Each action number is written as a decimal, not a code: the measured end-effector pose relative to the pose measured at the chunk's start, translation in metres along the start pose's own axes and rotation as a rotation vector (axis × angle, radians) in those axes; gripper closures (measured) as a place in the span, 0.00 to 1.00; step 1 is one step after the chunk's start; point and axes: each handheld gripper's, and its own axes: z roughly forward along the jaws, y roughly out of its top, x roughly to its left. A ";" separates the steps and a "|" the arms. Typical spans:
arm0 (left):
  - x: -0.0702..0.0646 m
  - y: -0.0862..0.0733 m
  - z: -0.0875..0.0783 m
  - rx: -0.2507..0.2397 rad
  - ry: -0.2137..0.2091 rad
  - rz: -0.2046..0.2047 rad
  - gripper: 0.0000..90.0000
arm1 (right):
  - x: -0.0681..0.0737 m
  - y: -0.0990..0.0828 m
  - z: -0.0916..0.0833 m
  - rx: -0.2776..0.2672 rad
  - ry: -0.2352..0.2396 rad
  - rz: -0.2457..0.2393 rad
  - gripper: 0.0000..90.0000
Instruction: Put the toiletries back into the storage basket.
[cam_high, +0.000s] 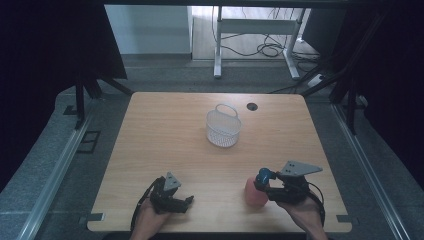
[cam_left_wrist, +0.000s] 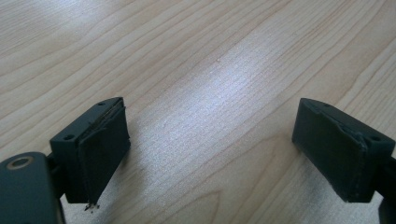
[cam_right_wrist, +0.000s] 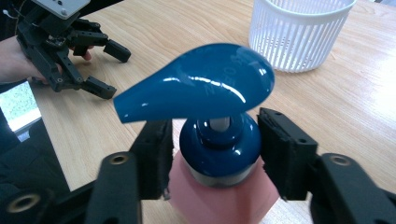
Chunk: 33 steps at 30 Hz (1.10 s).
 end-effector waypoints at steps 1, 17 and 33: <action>0.000 0.000 0.000 0.000 0.001 0.000 0.12 | 0.000 0.000 0.000 0.003 -0.005 -0.003 0.56; 0.000 0.000 0.000 0.002 0.000 0.002 0.12 | 0.001 0.010 -0.004 0.011 -0.009 -0.004 0.59; 0.000 0.000 0.000 0.003 -0.001 0.001 0.12 | -0.005 0.039 -0.003 0.008 -0.006 -0.022 0.59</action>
